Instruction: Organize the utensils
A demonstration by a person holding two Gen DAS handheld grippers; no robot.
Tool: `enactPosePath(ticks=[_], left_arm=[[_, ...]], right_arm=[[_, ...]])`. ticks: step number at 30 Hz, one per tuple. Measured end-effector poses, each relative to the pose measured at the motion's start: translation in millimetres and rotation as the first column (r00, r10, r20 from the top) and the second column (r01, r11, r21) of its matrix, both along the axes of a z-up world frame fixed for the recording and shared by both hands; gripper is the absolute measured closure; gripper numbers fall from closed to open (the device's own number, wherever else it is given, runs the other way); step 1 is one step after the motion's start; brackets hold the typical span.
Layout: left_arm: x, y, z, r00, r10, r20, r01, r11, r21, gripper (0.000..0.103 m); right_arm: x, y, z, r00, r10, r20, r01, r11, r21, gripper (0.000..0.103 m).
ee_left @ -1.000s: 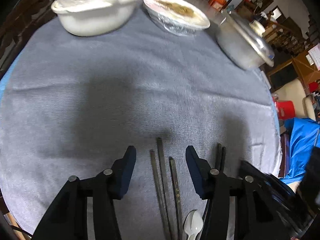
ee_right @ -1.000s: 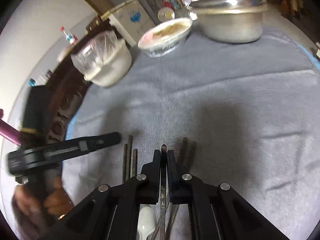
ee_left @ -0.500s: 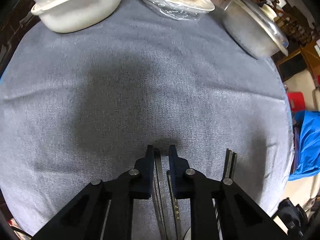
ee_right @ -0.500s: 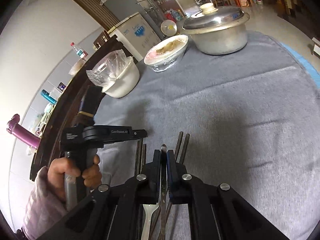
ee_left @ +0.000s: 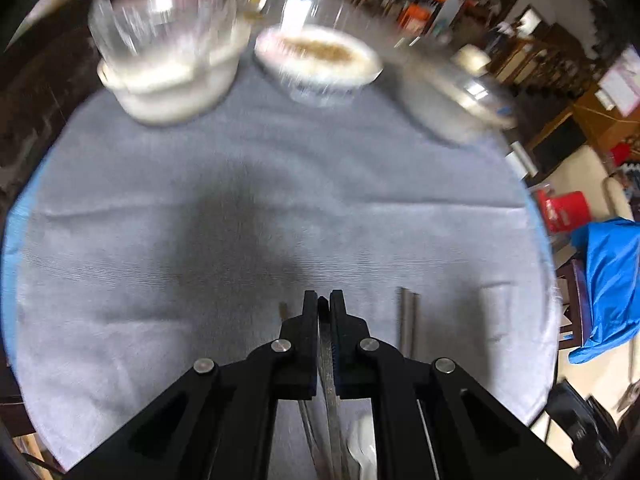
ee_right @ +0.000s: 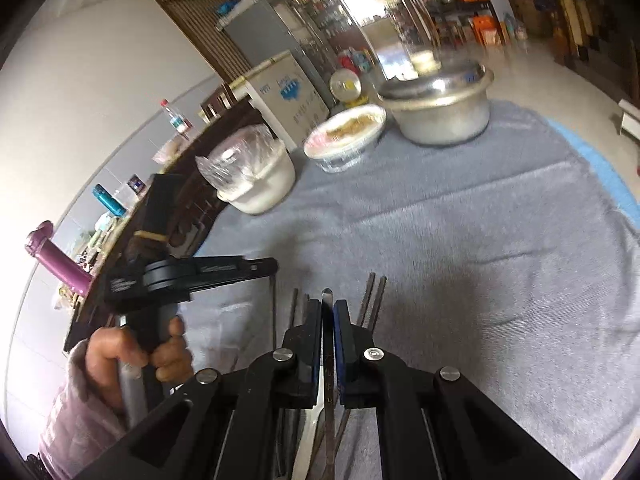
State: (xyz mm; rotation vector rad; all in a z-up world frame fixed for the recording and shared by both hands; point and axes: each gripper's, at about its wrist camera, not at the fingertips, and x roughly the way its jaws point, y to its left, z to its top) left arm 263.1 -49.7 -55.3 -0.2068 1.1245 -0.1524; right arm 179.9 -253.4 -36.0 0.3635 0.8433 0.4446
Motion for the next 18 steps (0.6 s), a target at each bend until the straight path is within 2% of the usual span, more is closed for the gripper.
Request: enactPosePath(ticks=[4, 8, 18], left_arm=[[-55.0, -4.1, 51.7, 0.986, -0.018, 0.164, 0.018, 1.000, 0.005, 0.098], [-106.6, -5.5, 86.6, 0.953, -0.019, 0.304, 0.015, 1.000, 0.013, 0.098], [-198.0, -1.9, 133.1, 0.867, 0.017, 0.498, -0.022, 1.000, 0.005, 0.098]], right_arm=[[-35.2, -5.1, 19.4, 0.996, -0.020, 0.091, 0.019, 1.000, 0.012, 0.096], [-69.8, -10.9, 36.5, 0.985, -0.036, 0.166, 0.031, 0.999, 0.034, 0.096], [-143.3, -0.9, 68.6, 0.943, -0.069, 0.325, 0.087, 0.995, -0.040, 0.096]])
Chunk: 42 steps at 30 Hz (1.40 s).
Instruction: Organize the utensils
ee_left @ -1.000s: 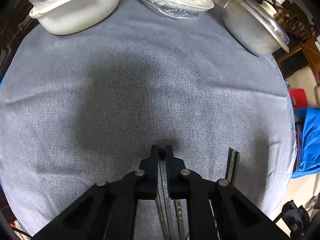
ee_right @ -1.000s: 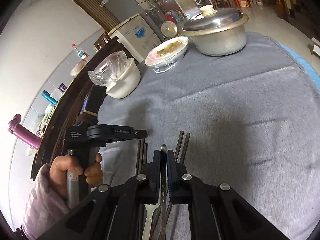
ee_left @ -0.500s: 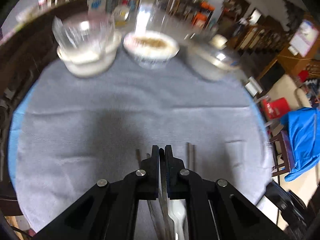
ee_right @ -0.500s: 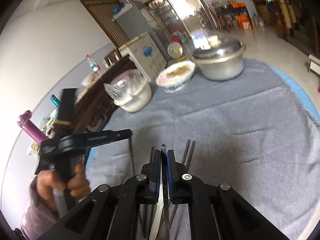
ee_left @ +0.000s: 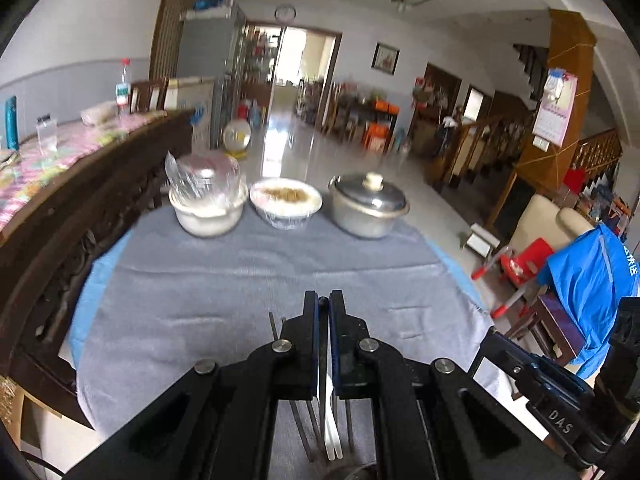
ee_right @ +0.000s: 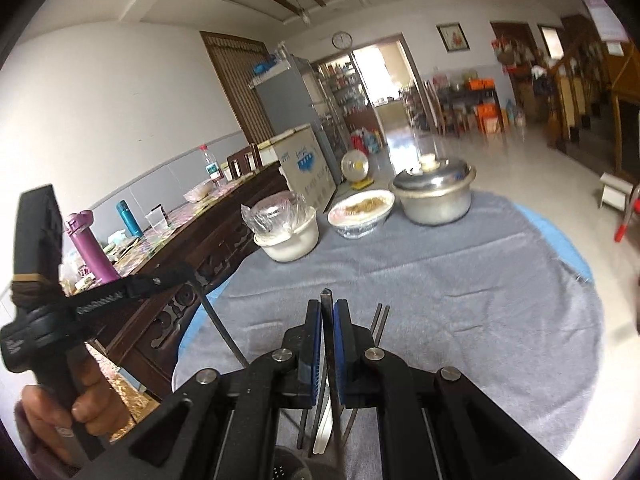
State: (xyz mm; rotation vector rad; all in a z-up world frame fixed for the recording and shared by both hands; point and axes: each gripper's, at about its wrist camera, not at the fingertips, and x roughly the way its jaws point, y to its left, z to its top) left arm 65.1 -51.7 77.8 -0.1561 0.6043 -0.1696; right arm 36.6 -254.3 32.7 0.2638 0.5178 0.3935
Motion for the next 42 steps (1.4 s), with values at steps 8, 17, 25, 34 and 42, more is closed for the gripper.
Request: enactPosePath(ticks=[8, 17, 25, 34, 42], left_arm=[[-40.6, 5.7, 33.7, 0.995, 0.011, 0.103, -0.009, 1.000, -0.025, 0.098], [-86.0, 14.3, 75.2, 0.977, -0.002, 0.211, 0.019, 0.997, -0.079, 0.098], [-108.6, 8.6, 79.4, 0.974, -0.034, 0.222, 0.055, 0.994, -0.091, 0.098], [-92.2, -5.6, 32.7, 0.996, -0.048, 0.069, 0.052, 0.997, -0.051, 0.098], [-79.7, -11.2, 4.6, 0.998, -0.059, -0.021, 0.059, 0.998, -0.031, 0.098]], right_arm=[[-31.0, 2.6, 31.4, 0.992, -0.033, 0.119, 0.034, 0.999, -0.009, 0.096], [-65.3, 0.9, 73.1, 0.959, -0.083, 0.270, 0.073, 0.996, 0.048, 0.096], [-75.3, 7.1, 84.8, 0.946, -0.079, 0.315, 0.061, 0.996, 0.066, 0.096], [-59.8, 7.2, 56.4, 0.972, -0.073, 0.224, 0.071, 0.997, 0.019, 0.096], [-50.1, -22.9, 40.2, 0.985, -0.113, 0.130, 0.104, 0.992, 0.074, 0.095]])
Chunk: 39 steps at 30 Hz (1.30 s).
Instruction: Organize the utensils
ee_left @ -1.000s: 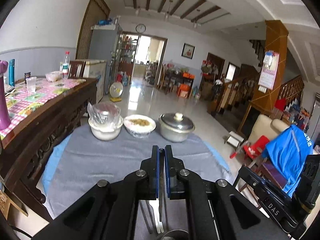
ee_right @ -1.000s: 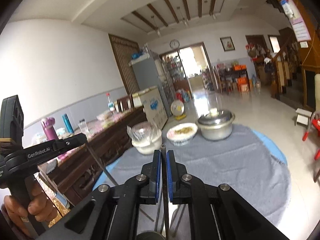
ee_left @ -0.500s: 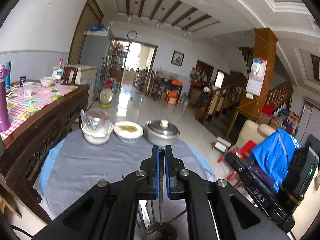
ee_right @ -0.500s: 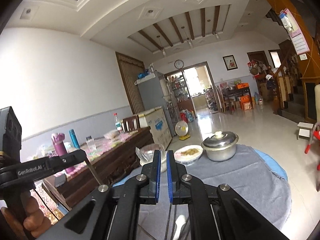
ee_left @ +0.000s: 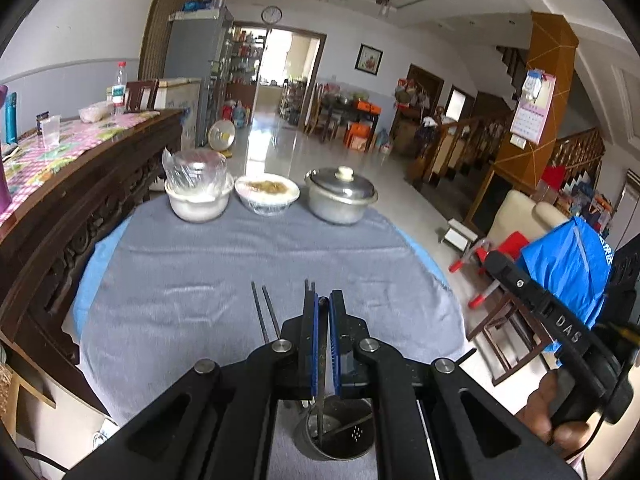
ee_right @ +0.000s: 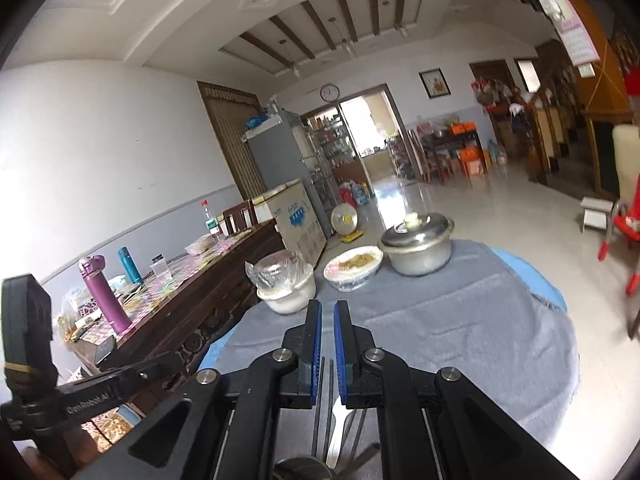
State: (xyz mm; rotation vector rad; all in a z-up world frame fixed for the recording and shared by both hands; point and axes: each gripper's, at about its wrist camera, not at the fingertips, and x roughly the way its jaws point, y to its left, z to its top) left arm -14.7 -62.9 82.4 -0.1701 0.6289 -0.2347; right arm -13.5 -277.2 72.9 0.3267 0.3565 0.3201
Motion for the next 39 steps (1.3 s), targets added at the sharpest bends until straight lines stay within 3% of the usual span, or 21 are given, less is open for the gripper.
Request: enactPosePath(ticks=[3, 5, 7, 9, 11, 15, 17, 22, 25, 33, 39], left_arm=[[0.3, -2.1, -5.6, 1.000, 0.001, -0.016, 0.000, 1.000, 0.018, 0.098], [-0.7, -1.2, -8.0, 1.000, 0.005, -0.021, -0.004, 1.000, 0.025, 0.097], [-1.7, 2.6, -9.2, 1.000, 0.007, -0.025, -0.007, 1.000, 0.024, 0.096], [-2.6, 7.4, -10.3, 0.999, 0.021, -0.028, -0.021, 1.000, 0.024, 0.089], [-4.3, 13.0, -10.3, 0.999, 0.039, -0.030, -0.039, 0.999, 0.018, 0.067], [-10.9, 23.2, -7.3, 0.995, 0.097, 0.005, -0.097, 0.994, 0.047, 0.054], [-14.4, 27.8, -6.9, 0.992, 0.126, 0.022, -0.127, 0.989, 0.071, 0.043], [-19.4, 34.5, -13.1, 0.982, 0.186, 0.039, -0.190, 0.974, 0.125, 0.037], [-20.0, 37.3, -20.3, 0.979, 0.202, 0.026, -0.204, 0.968, 0.145, 0.035], [-15.2, 49.2, -39.2, 0.970, 0.244, -0.025, -0.237, 0.959, 0.152, 0.035], [-15.8, 53.6, -46.4, 0.965, 0.258, -0.052, -0.248, 0.957, 0.151, 0.034]], right_arm=[[0.4, -11.7, -5.6, 1.000, -0.015, -0.023, 0.016, 0.999, 0.031, 0.076], [1.4, -22.9, -9.9, 0.999, -0.024, -0.039, 0.026, 0.997, 0.068, 0.038], [-1.6, -35.7, -15.2, 0.998, -0.043, -0.043, 0.047, 0.994, 0.096, 0.037], [-1.4, -45.7, -20.9, 0.996, -0.061, -0.069, 0.068, 0.993, 0.096, 0.037], [0.3, -52.8, -26.7, 0.994, -0.044, -0.103, 0.056, 0.991, 0.118, 0.039], [-2.7, -60.6, -43.8, 0.986, 0.029, -0.163, -0.002, 0.987, 0.161, 0.041], [-5.5, -60.6, -53.3, 0.979, 0.073, -0.189, -0.038, 0.983, 0.179, 0.049], [-5.2, -39.7, -75.5, 0.953, 0.169, -0.253, -0.123, 0.975, 0.185, 0.071], [2.6, -21.4, -83.5, 0.941, 0.189, -0.279, -0.147, 0.975, 0.165, 0.094], [28.0, 23.0, -70.5, 0.965, 0.133, -0.225, -0.136, 0.991, 0.003, 0.096], [66.4, 42.5, -78.1, 0.952, 0.182, -0.247, -0.179, 0.983, 0.035, 0.096]])
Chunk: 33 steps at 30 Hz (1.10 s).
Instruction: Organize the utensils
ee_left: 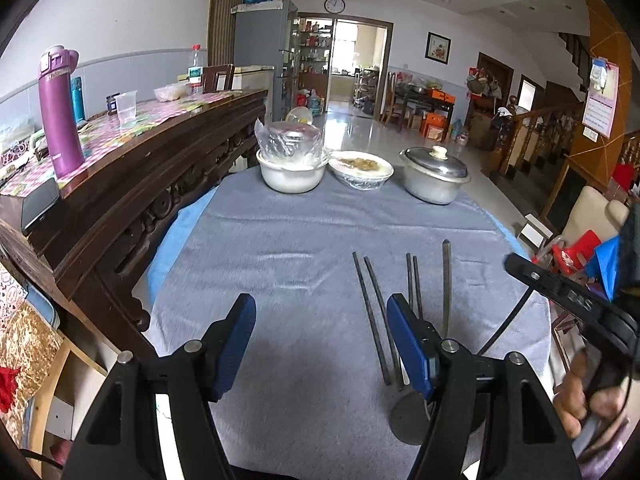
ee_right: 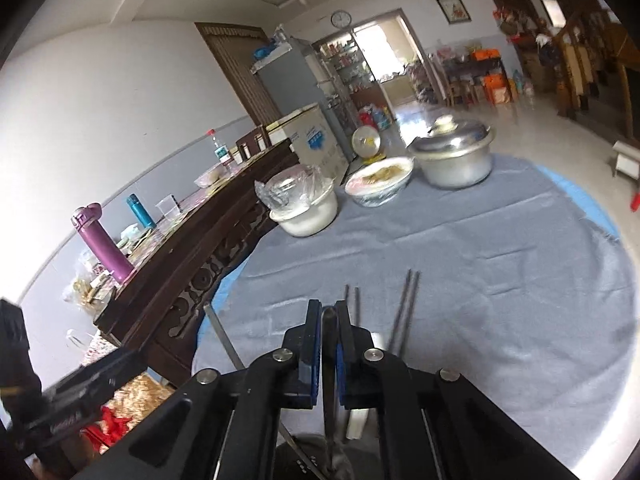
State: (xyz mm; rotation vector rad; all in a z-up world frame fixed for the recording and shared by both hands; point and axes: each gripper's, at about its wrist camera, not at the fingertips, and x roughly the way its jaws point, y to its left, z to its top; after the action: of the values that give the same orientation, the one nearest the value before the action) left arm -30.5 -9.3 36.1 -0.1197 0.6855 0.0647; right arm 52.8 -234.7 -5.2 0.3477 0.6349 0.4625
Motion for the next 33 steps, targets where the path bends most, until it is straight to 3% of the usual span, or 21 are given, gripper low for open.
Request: enactPosePath(ticks=[3, 4, 6, 8, 9, 14, 19, 23, 33], left_arm=[[-0.2, 2.8, -4.2, 1.000, 0.005, -0.011, -0.005, 1.000, 0.007, 0.034], [0.1, 4.3, -6.4, 1.000, 0.011, -0.017, -0.010, 1.000, 0.010, 0.034], [2.2, 7.3, -10.8, 0.999, 0.021, -0.034, -0.020, 1.000, 0.008, 0.033], [6.0, 9.7, -17.0, 0.998, 0.026, -0.057, -0.026, 1.000, 0.000, 0.033], [7.3, 10.3, -19.2, 0.998, 0.027, -0.065, -0.027, 1.000, -0.003, 0.033], [13.1, 9.6, -34.0, 0.994, 0.027, -0.102, -0.027, 1.000, 0.000, 0.033], [18.5, 12.0, -49.4, 0.990, 0.035, -0.135, -0.033, 0.999, 0.014, 0.033], [26.2, 16.6, -65.7, 0.984, 0.044, -0.174, -0.041, 0.999, 0.023, 0.033], [44.8, 22.4, -94.0, 0.966, 0.050, -0.253, -0.048, 0.999, 0.012, 0.033]], right_arm=[[5.5, -4.9, -10.8, 0.999, 0.016, -0.052, -0.013, 0.998, 0.053, 0.095], [2.8, -11.1, -13.2, 0.999, 0.008, -0.054, -0.003, 0.997, 0.076, 0.090], [-3.1, -25.6, -15.2, 0.999, -0.006, -0.049, 0.013, 0.989, 0.147, 0.075], [-10.8, -44.2, -15.8, 0.999, -0.037, -0.036, 0.044, 0.975, 0.218, 0.051], [-14.7, -52.2, -15.0, 0.998, -0.059, -0.025, 0.063, 0.970, 0.236, 0.048], [-21.3, -88.7, -16.5, 0.990, -0.136, -0.037, 0.141, 0.951, 0.275, 0.048], [-12.4, -111.4, -39.5, 0.975, -0.179, -0.132, 0.211, 0.932, 0.296, 0.049], [-2.0, -113.9, -60.6, 0.961, -0.178, -0.211, 0.234, 0.931, 0.281, 0.056], [16.2, -105.5, -90.8, 0.944, -0.157, -0.291, 0.227, 0.948, 0.224, 0.058]])
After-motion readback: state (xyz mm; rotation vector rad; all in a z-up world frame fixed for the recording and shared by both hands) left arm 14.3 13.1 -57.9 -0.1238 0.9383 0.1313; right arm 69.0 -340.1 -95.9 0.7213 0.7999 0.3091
